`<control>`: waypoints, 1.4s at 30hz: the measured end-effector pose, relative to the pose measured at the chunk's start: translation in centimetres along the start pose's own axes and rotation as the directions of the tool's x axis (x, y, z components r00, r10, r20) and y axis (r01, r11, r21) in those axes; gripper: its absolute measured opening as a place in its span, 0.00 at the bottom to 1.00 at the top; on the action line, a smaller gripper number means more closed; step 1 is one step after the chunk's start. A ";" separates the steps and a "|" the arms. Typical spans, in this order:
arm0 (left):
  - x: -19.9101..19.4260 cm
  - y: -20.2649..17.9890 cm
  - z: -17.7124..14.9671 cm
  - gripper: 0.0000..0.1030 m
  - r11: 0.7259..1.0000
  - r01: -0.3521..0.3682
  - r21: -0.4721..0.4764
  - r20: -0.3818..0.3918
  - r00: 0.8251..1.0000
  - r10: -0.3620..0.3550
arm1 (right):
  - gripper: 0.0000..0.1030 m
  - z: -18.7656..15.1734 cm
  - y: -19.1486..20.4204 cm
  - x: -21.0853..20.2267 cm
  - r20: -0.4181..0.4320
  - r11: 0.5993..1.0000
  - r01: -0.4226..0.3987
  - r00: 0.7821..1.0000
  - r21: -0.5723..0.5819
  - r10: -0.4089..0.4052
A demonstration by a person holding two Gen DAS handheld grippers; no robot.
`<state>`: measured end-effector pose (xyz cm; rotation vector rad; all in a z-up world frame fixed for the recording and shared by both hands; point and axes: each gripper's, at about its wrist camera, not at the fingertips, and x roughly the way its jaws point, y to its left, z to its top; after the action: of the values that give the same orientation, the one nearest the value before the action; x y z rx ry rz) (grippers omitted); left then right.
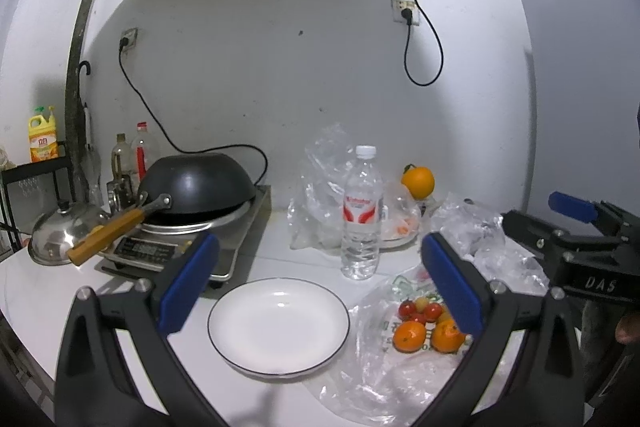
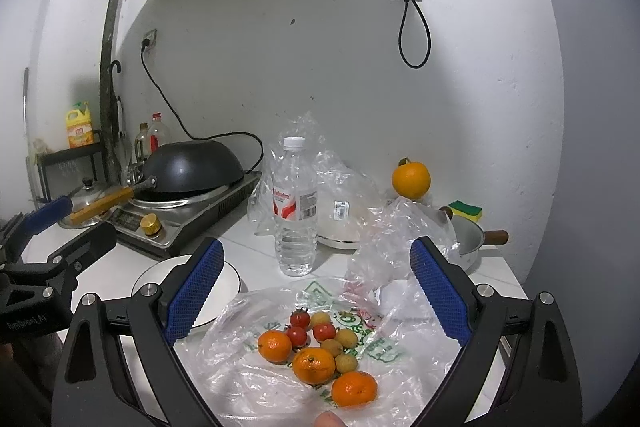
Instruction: Organize fruits
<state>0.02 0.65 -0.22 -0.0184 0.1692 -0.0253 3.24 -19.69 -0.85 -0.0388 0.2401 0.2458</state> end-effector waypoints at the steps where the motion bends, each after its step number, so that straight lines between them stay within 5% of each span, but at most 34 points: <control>1: 0.0 0.0 0.0 0.99 1.000 0.000 -0.001 -0.001 1.000 0.000 | 0.93 0.0 0.0 0.0 -0.001 1.000 0.000 1.000 0.000 0.000; 42: 0.3 -0.5 -0.3 0.99 1.000 0.017 0.018 -0.025 1.000 -0.017 | 0.93 -0.2 -0.1 0.0 -0.003 1.000 0.004 1.000 0.004 -0.003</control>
<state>0.22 0.14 -0.50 -0.0014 0.1939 -0.0440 3.19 -19.86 -1.04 -0.0358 0.2437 0.2418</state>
